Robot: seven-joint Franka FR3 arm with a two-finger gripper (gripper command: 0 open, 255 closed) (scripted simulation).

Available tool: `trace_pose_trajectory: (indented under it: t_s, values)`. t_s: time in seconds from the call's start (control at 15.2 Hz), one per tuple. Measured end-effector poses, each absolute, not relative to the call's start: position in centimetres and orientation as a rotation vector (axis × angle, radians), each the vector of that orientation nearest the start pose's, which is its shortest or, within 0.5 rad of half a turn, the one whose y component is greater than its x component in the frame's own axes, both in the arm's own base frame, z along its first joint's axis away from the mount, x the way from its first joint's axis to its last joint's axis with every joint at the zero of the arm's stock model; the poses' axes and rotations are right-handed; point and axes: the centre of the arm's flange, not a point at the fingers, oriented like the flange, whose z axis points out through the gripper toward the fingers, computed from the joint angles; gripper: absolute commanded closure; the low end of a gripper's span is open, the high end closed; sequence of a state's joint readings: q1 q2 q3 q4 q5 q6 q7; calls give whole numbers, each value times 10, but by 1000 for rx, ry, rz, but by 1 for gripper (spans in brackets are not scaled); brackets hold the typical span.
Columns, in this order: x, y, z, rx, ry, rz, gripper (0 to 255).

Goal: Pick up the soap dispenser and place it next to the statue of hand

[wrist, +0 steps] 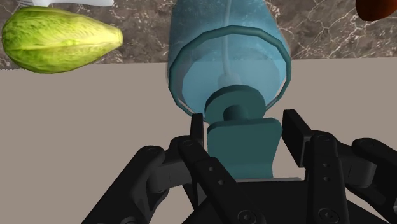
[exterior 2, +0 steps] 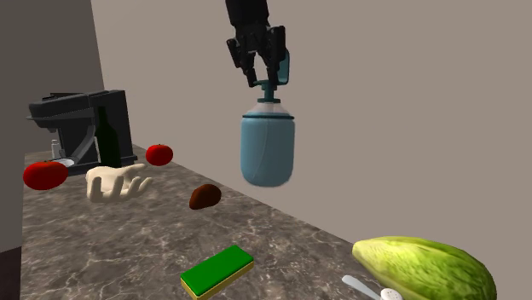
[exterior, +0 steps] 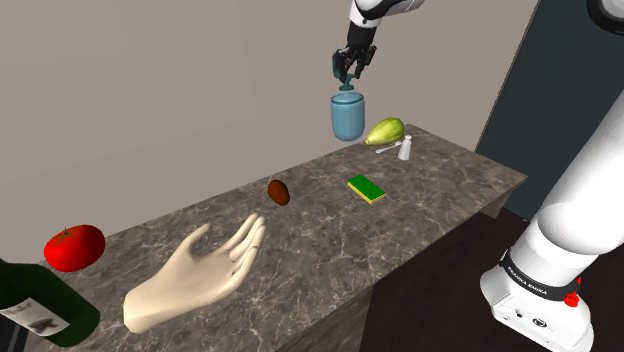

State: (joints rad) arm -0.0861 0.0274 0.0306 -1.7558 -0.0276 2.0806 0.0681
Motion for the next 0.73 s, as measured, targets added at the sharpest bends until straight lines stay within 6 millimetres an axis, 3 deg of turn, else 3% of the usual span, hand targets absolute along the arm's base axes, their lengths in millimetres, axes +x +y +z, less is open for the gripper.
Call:
trace_pose_trajectory:
  t_s: [0.73]
  values:
    - [599, -35, 627, -3125, 178, -469, 255]
